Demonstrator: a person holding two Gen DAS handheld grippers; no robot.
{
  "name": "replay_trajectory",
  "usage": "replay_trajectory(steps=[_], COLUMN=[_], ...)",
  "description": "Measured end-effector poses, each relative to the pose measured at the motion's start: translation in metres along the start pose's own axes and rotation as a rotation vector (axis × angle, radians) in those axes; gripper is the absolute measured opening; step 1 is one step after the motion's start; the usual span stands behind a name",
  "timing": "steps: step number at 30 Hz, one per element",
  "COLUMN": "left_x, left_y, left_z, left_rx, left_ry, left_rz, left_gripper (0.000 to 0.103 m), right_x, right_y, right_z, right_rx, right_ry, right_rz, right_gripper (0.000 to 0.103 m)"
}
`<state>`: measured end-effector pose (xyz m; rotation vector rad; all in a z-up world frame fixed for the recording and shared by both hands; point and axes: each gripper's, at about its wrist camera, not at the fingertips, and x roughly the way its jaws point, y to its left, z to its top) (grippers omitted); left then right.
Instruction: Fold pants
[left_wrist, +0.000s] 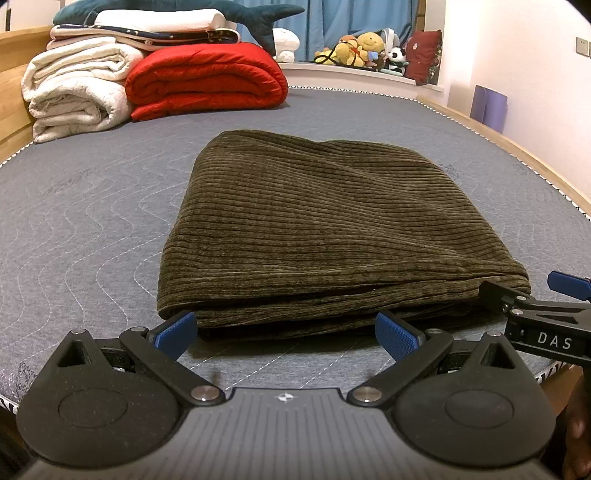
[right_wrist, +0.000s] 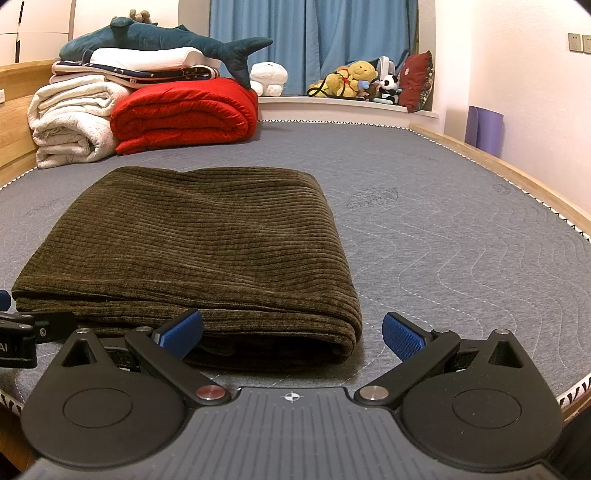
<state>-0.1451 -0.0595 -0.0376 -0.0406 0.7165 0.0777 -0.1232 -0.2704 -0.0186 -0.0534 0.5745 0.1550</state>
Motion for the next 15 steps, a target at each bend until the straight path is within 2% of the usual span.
replay_trajectory(steps=[15], left_x=[0.0006], left_y=[-0.0009], left_z=[-0.0007], left_rx=[0.011], left_ry=[-0.005], left_rz=[0.001], left_gripper=[0.103], right_x=[-0.0013], right_y=[0.0009], right_z=[0.0002], right_rx=[0.001], right_ry=[-0.006], right_rz=[0.001], right_gripper=[0.102])
